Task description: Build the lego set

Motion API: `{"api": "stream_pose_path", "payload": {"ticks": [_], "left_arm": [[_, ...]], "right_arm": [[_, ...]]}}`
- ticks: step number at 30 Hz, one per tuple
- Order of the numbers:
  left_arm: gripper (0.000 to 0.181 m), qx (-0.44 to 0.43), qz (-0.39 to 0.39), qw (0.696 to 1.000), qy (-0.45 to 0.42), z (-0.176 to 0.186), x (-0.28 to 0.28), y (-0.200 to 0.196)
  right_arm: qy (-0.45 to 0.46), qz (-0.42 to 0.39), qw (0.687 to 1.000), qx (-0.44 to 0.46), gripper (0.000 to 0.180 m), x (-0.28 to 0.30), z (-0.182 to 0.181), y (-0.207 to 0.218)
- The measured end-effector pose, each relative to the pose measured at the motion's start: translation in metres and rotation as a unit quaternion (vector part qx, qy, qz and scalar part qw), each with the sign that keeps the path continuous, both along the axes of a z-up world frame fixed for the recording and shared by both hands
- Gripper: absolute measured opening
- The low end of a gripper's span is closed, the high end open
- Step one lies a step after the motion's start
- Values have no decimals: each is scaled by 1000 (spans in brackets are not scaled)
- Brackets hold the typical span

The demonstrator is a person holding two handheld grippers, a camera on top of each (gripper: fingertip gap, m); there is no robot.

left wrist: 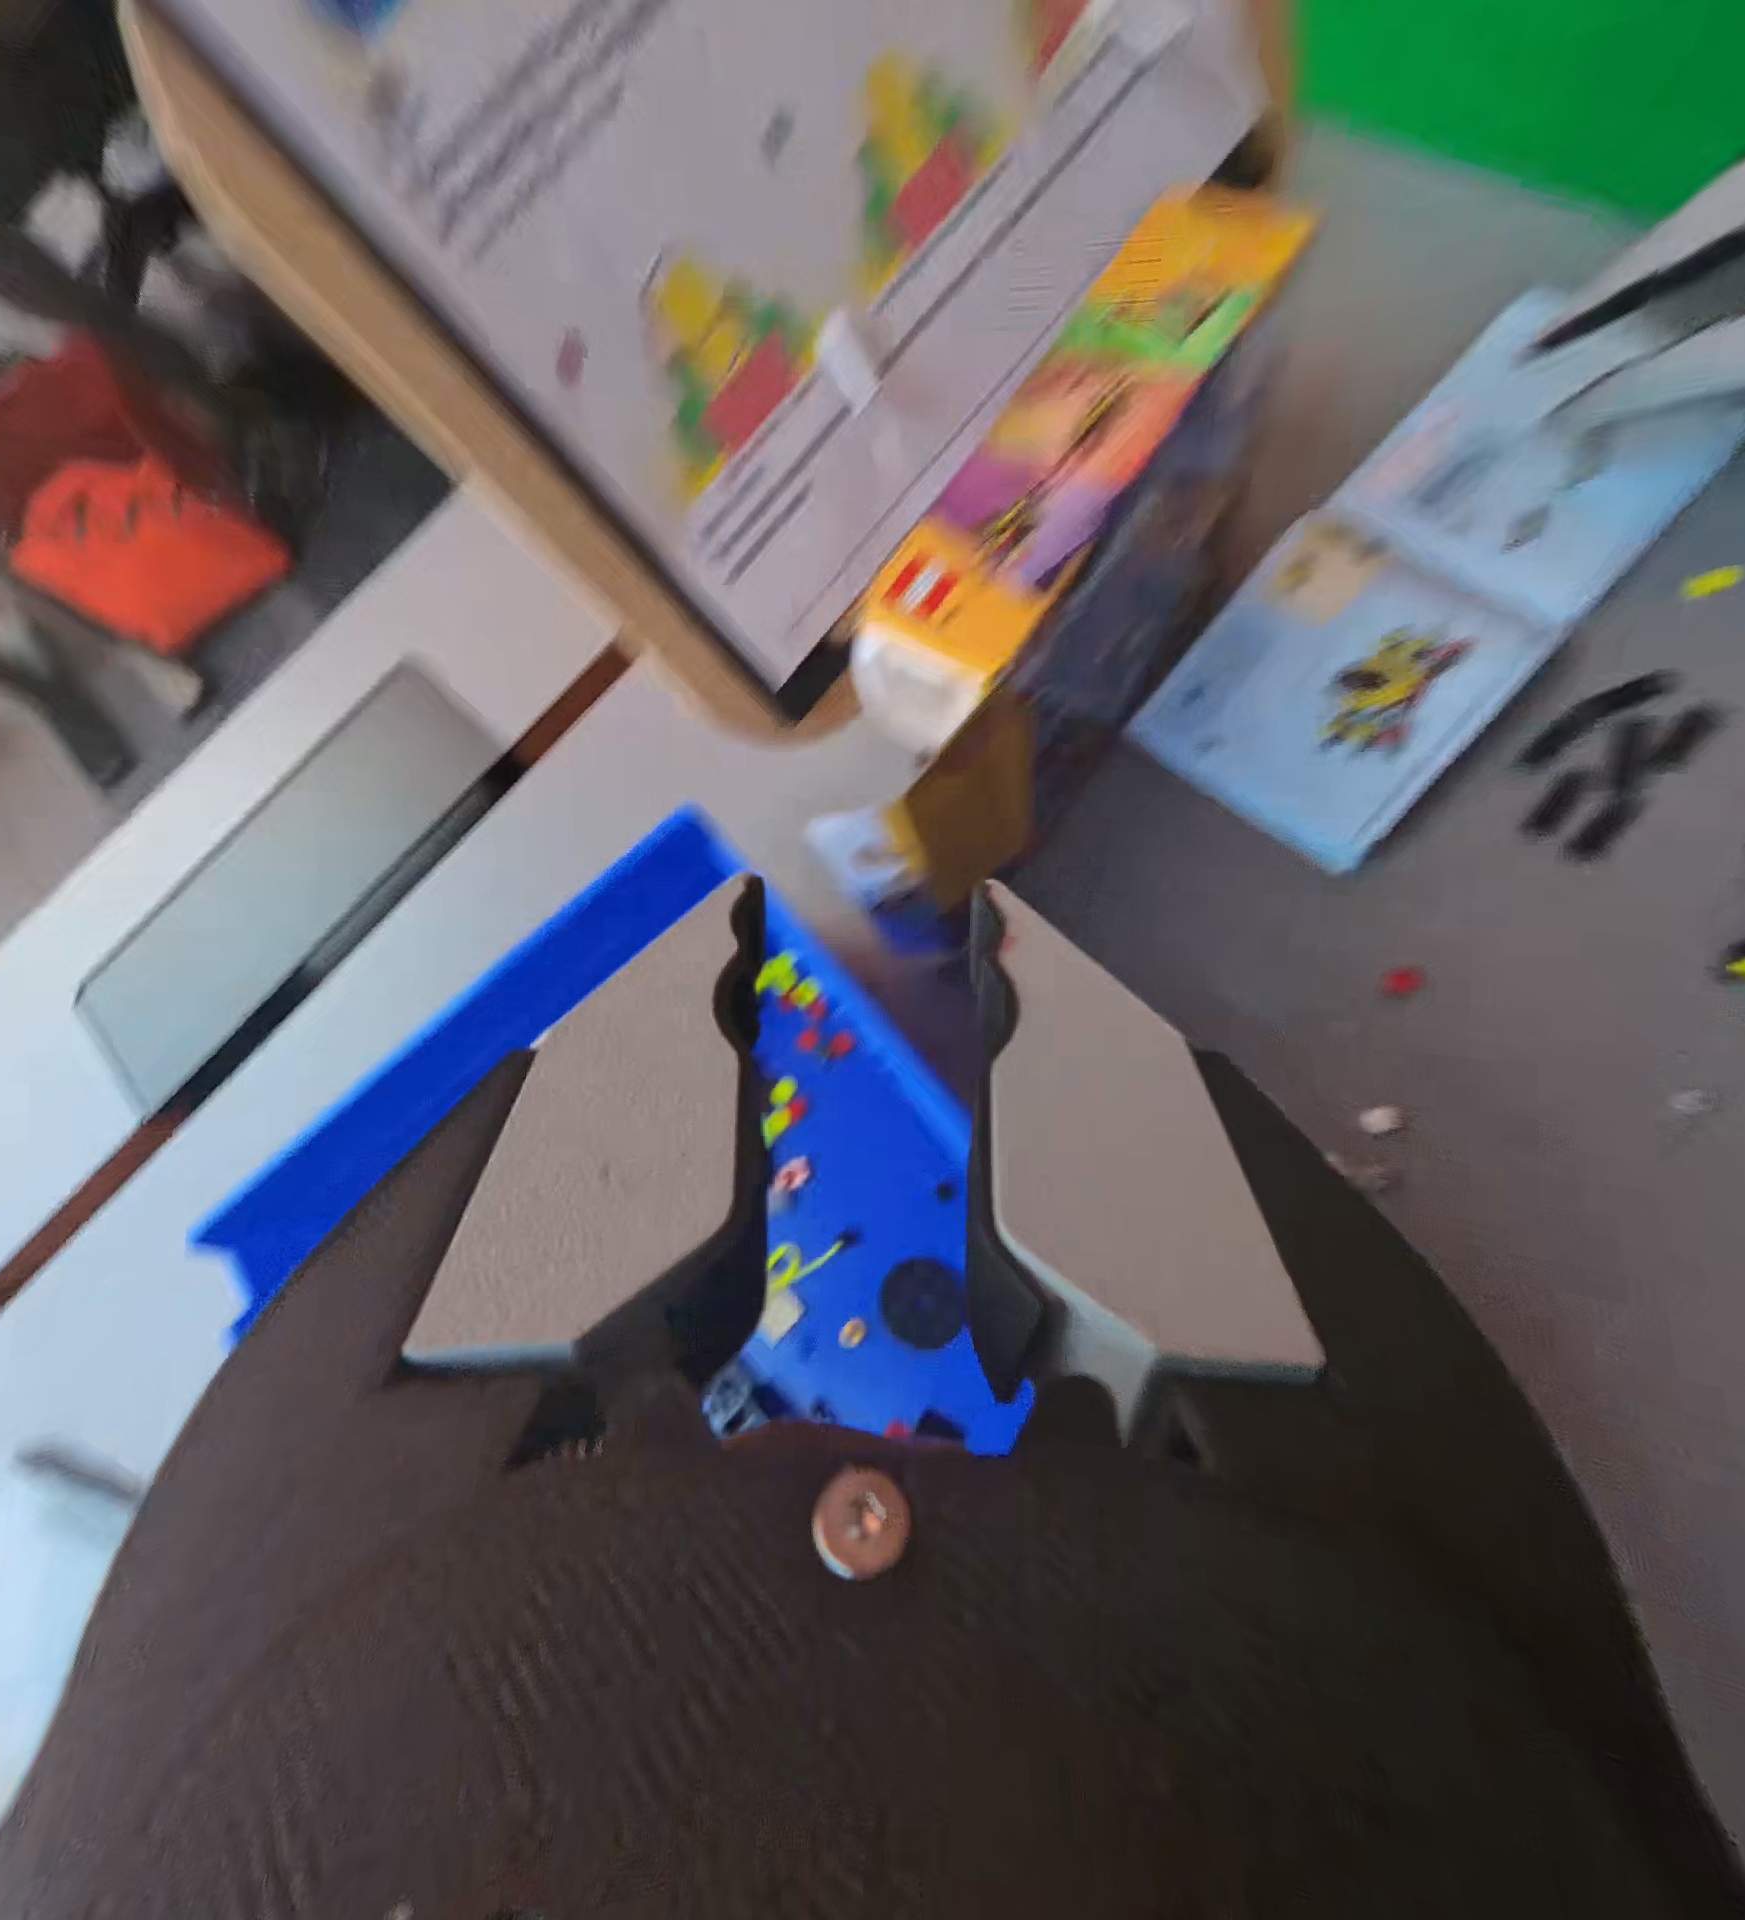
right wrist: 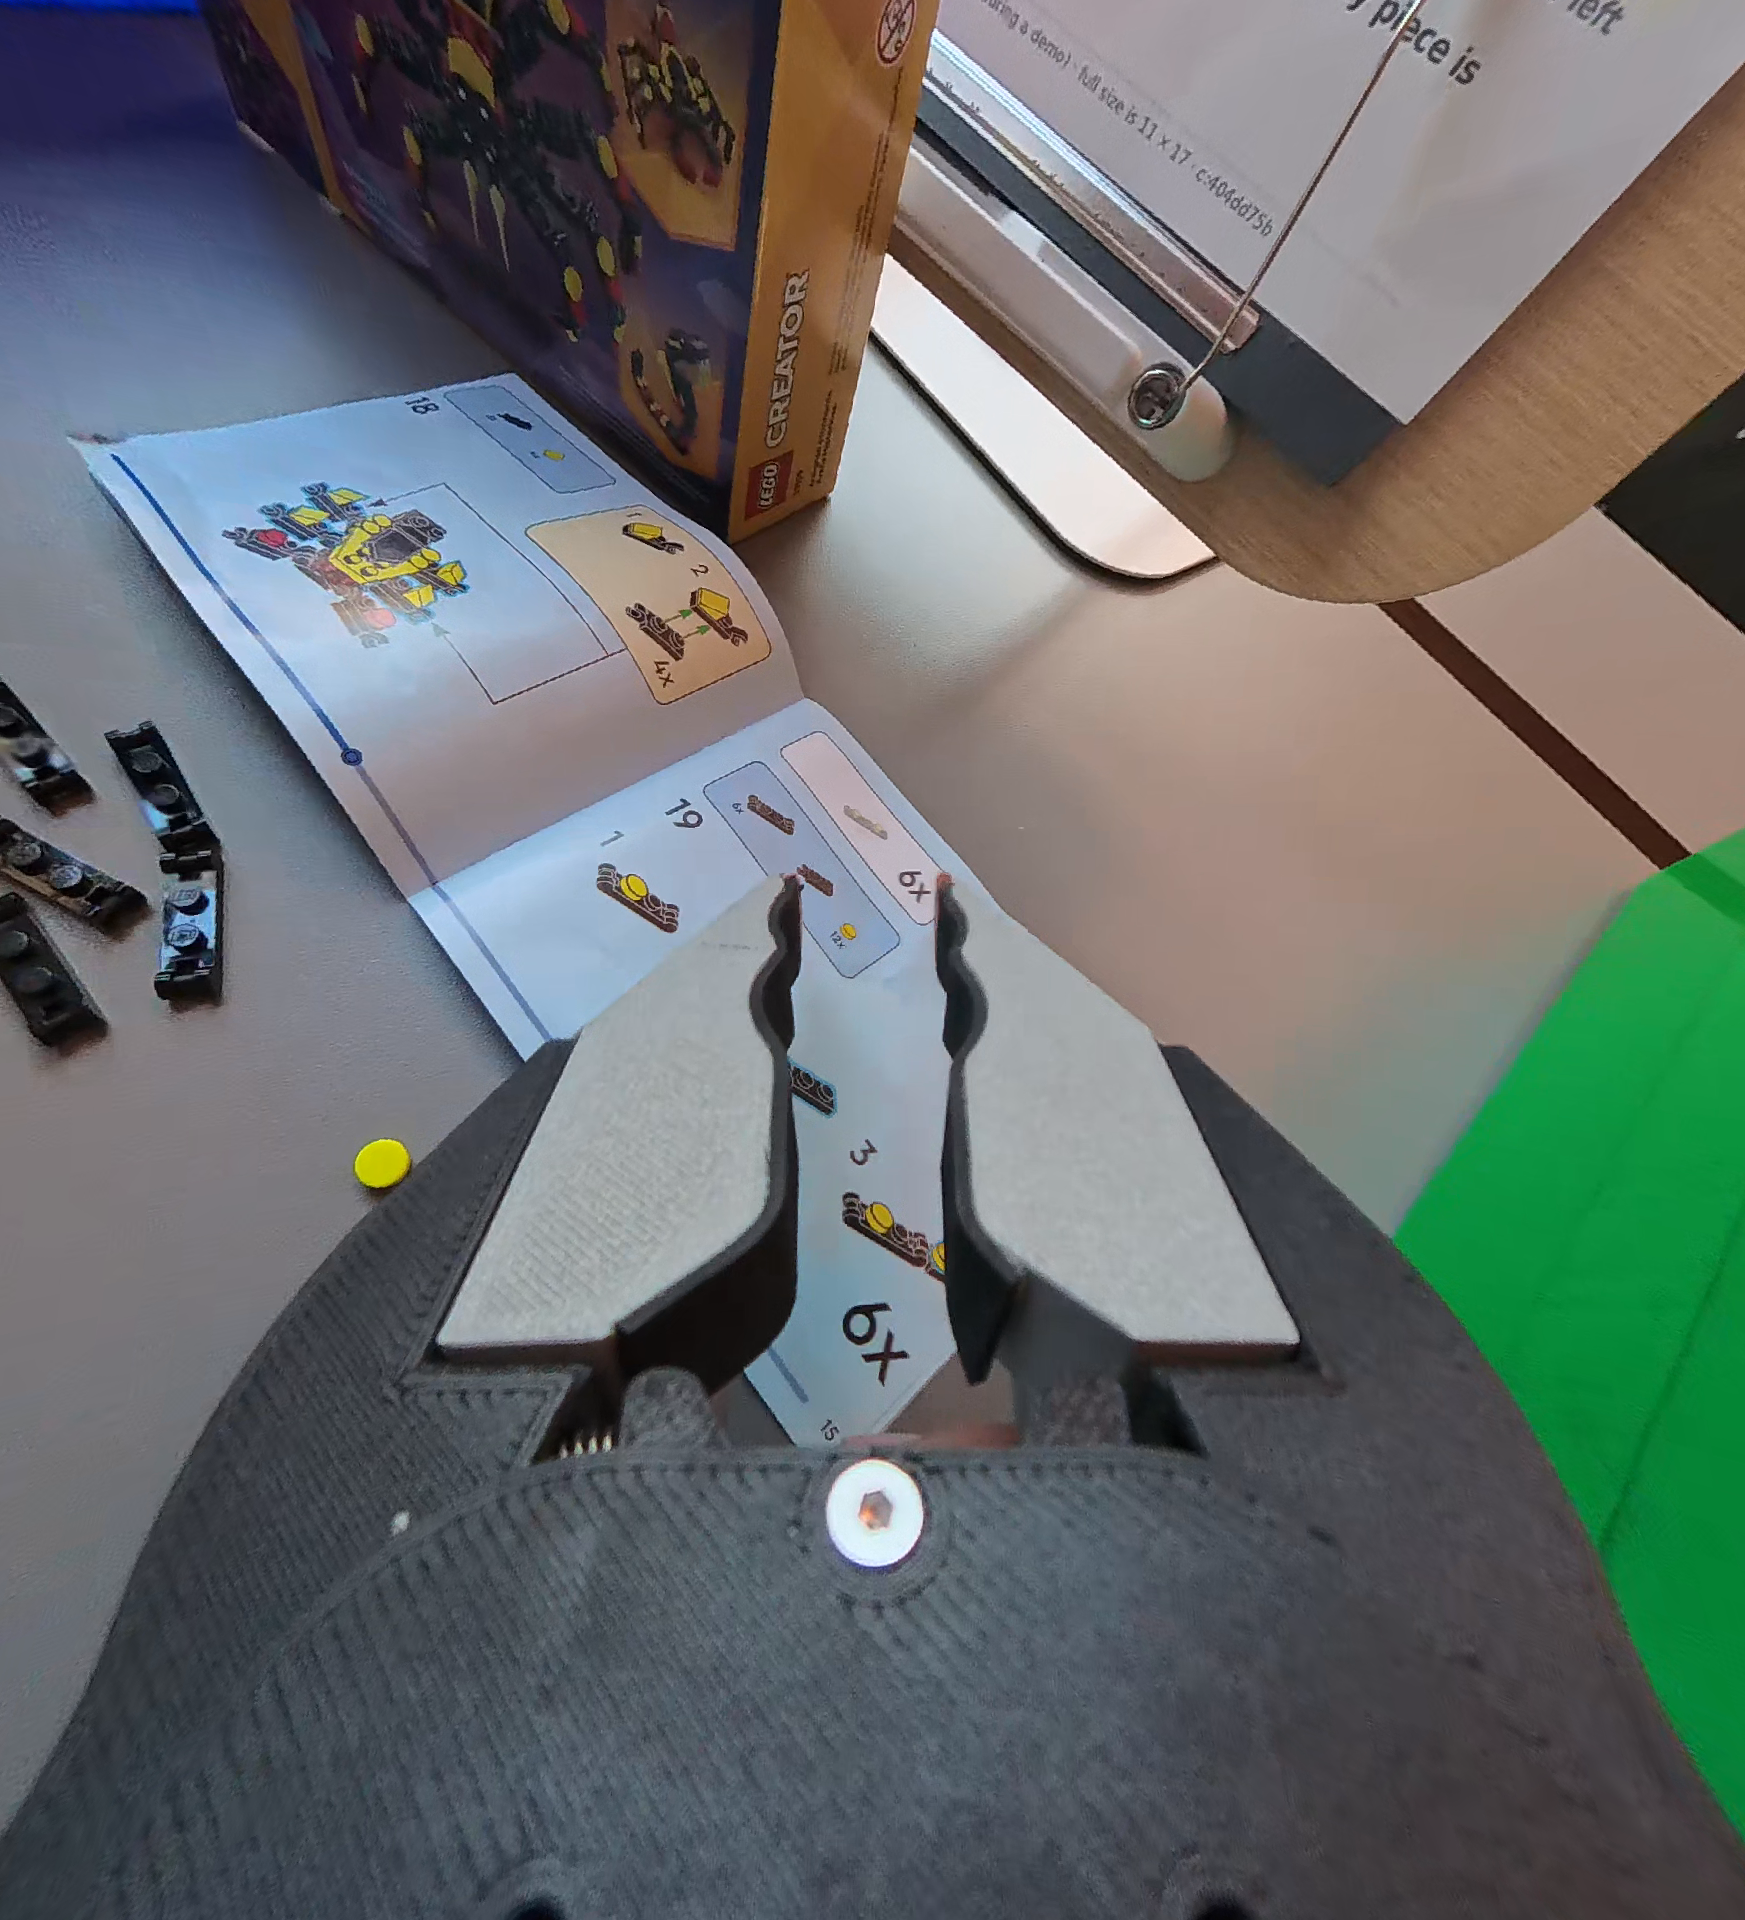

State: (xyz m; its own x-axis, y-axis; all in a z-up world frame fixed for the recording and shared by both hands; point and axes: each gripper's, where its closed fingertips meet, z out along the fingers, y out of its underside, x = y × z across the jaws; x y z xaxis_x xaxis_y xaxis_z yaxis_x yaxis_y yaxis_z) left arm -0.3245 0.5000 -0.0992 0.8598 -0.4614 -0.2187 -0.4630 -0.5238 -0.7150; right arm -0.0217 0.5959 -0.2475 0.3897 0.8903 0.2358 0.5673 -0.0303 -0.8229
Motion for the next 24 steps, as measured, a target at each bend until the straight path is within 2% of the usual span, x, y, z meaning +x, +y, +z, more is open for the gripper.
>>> {"api": "stream_pose_path", "payload": {"ticks": [2,6,12,14,17,24], "left_arm": [[39,-55,56,996,31,-38,-43,8],[33,-126,107,985,40,-96,-93,26],[33,-213,129,969,12,-162,-109,40],[32,-235,136,962,4,-171,-108,38],[22,-217,164,962,20,-171,-115,46],[20,-211,172,962,20,-171,-119,47]], "right_arm": [[10,-1,1000,0,23,1,3,0],[24,-5,1000,2,22,2,7,1],[8,-3,1000,2,21,0,2,1],[7,-2,1000,6,21,0,2,1],[8,0,1000,6,20,0,3,1],[12,5,1000,9,18,0,5,-1]]}}
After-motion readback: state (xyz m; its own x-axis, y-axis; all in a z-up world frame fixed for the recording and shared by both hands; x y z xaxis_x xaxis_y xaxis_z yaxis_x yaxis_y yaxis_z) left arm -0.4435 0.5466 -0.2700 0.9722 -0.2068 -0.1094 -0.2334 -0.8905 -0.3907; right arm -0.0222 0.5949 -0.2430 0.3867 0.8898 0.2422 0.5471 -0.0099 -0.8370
